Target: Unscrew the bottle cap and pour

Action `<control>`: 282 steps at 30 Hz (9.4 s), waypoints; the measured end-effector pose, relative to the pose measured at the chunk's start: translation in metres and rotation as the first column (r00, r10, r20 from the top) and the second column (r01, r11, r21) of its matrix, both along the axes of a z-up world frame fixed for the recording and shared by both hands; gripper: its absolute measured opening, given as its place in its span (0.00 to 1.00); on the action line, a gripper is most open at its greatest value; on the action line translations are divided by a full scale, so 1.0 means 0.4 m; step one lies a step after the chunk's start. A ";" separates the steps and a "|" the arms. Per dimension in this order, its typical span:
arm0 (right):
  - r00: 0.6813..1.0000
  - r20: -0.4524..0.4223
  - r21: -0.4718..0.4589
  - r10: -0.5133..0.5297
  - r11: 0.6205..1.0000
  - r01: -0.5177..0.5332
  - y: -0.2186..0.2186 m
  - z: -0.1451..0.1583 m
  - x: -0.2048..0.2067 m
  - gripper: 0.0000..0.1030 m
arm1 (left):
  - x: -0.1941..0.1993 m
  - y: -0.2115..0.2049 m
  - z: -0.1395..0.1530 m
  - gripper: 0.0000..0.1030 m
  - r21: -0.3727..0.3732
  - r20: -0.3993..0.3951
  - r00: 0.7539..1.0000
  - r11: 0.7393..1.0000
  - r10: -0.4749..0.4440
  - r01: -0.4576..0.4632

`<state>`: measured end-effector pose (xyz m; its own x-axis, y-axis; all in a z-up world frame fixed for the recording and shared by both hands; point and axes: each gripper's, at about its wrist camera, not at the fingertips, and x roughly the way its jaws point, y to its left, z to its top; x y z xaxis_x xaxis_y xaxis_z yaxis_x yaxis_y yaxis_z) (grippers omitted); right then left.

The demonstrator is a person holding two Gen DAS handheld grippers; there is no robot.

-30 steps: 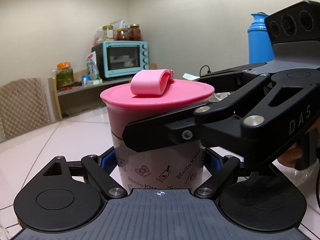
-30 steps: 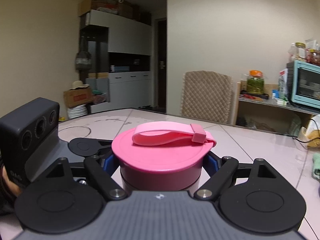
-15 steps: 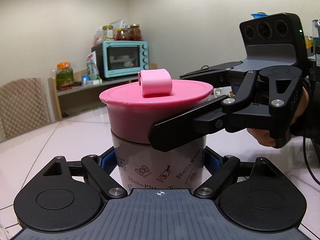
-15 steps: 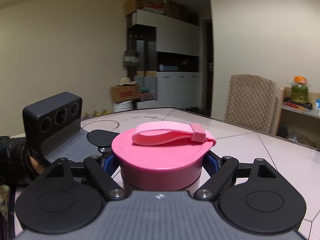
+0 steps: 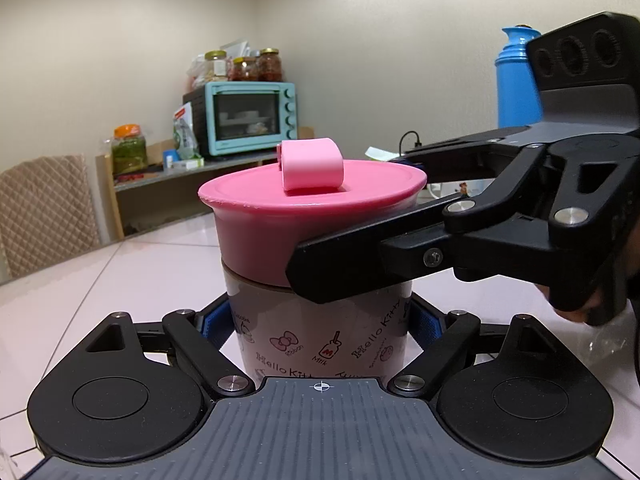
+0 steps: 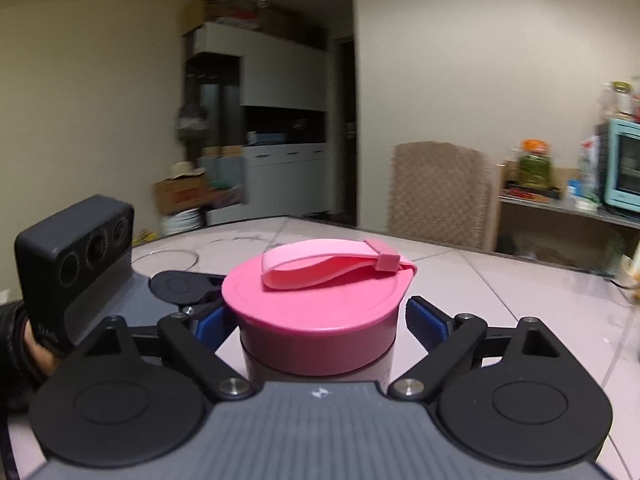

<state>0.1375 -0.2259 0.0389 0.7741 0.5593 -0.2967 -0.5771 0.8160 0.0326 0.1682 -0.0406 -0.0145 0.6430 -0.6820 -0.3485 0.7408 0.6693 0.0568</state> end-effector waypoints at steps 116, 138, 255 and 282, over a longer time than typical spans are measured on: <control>0.964 0.047 0.006 0.263 0.965 -0.263 -0.063 -0.010 0.082 0.88 | 0.012 -0.001 -0.007 0.87 -0.003 0.001 1.000 1.000 -0.002 0.002; 0.986 0.031 0.033 -0.163 0.986 0.162 0.035 -0.012 -0.008 0.92 | 0.013 0.000 -0.006 0.87 -0.003 0.002 1.000 1.000 -0.002 0.002; 0.982 0.093 -0.002 -0.167 0.986 0.168 0.047 -0.011 -0.023 0.93 | 0.022 0.001 -0.008 0.87 -0.003 0.003 1.000 1.000 -0.003 0.003; 0.999 0.032 0.036 0.035 0.999 -0.036 -0.012 -0.034 0.041 0.83 | 0.023 0.001 -0.009 0.87 -0.003 0.003 1.000 1.000 -0.003 0.003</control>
<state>0.1540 -0.2306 0.0253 0.7620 0.5969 -0.2511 -0.6071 0.7934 0.0437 0.1775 -0.0402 -0.0181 0.6420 -0.6849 -0.3447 0.7425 0.6674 0.0568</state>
